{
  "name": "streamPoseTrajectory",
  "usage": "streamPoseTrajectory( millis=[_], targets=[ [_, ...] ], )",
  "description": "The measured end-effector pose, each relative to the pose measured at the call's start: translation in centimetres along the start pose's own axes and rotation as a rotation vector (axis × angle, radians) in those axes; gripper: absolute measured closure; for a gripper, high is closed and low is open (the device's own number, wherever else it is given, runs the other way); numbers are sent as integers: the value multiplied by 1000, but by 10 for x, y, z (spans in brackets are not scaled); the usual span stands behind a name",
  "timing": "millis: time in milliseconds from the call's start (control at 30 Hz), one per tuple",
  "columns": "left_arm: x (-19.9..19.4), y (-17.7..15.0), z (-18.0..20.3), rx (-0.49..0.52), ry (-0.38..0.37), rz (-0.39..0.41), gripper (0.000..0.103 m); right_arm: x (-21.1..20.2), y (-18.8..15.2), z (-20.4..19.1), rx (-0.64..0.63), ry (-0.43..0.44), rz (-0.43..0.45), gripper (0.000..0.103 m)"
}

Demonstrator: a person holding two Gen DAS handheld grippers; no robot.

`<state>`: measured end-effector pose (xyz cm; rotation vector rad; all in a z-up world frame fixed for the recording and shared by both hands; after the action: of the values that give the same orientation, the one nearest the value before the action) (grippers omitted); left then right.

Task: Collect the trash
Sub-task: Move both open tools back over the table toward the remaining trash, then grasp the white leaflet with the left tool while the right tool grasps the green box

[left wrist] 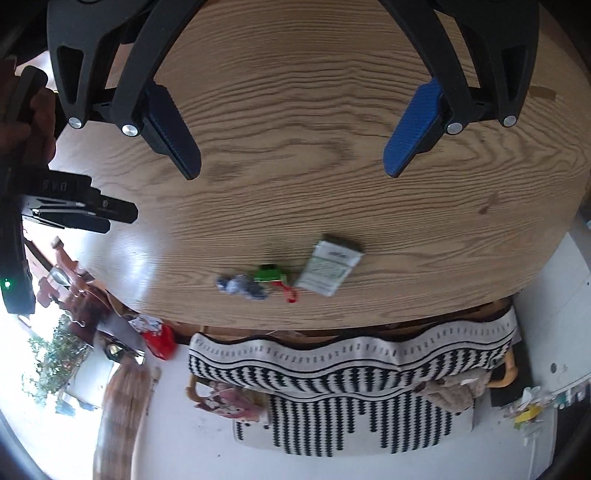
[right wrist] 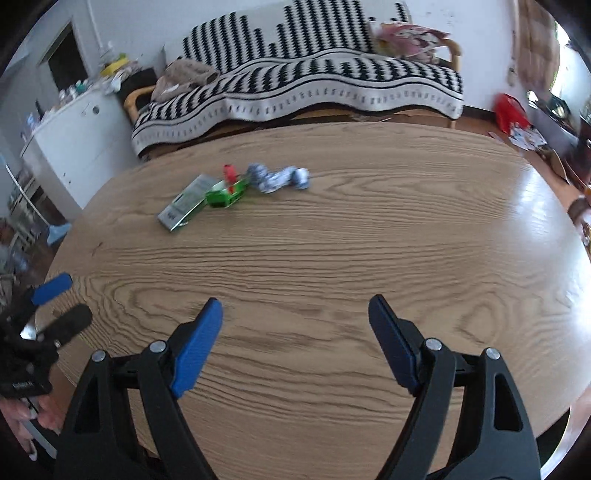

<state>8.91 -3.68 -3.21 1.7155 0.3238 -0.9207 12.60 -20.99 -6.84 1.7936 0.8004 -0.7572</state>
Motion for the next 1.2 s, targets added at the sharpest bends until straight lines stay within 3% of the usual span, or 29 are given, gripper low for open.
streamPoseTrajectory(
  millis=[433, 633, 733, 833, 933, 1033, 1200],
  targets=[
    [44, 0, -29, 1, 41, -57, 7, 28, 8, -6, 29, 46, -25, 24],
    [78, 3, -42, 2, 69, -100, 7, 41, 26, -23, 80, 122, -31, 24],
    [96, 7, -58, -38, 111, -146, 7, 53, 37, -37, 98, 151, -27, 24],
    [112, 17, -67, -98, 62, -137, 7, 69, 45, -46, 109, 154, -29, 24],
    [126, 28, -65, -31, 87, -136, 7, 86, 50, -56, 106, 168, -60, 24],
    [142, 32, -57, 7, 48, -160, 7, 101, 58, -67, 83, 162, -62, 25],
    [160, 33, -57, 45, 48, -181, 7, 127, 67, -86, 110, 197, -92, 32]
  ],
)
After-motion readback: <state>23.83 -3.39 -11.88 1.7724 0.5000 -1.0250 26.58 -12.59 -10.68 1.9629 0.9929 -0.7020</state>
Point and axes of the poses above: each gripper's, at about its wrist camera, not at the fingertips, and x roughly the way its jaws point, z to its right, y to its top, the point moved 8 cm from there along x, roughly the way its jaws point, and after that the axes turned 15 degrees about x, right-handed, at the moved point
